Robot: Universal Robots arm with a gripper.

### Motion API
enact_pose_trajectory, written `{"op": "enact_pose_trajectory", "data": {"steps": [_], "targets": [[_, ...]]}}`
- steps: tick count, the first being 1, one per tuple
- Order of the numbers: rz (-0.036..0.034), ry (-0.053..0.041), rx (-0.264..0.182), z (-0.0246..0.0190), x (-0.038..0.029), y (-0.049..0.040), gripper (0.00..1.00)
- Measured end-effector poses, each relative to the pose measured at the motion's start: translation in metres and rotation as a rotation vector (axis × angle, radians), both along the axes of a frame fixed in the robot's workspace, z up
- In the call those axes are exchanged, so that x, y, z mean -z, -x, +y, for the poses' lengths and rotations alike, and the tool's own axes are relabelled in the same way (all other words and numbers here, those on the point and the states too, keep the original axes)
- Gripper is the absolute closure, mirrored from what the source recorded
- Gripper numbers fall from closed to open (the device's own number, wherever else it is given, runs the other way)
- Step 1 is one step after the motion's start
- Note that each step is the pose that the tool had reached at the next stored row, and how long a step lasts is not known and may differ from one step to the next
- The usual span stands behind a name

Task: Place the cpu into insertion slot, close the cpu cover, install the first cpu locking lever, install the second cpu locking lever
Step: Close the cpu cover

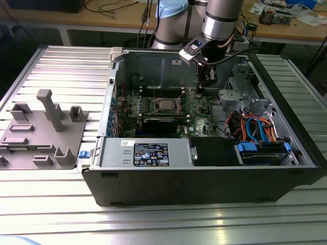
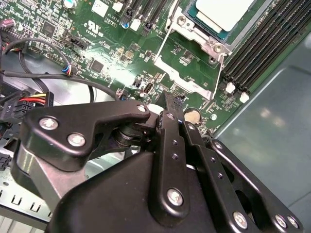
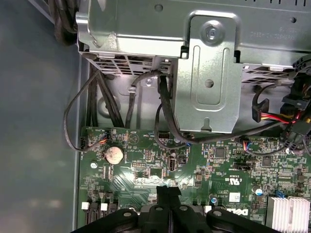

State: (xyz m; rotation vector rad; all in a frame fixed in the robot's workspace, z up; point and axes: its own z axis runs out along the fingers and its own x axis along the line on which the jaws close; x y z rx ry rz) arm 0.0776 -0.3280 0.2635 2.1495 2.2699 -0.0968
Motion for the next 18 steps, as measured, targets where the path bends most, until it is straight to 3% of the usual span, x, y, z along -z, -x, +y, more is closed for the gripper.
{"op": "enact_pose_trajectory", "data": {"steps": [18], "targets": [[0.0000, 0.0001, 0.000, 0.0000, 0.0099, 0.0023, 0.89]]}}
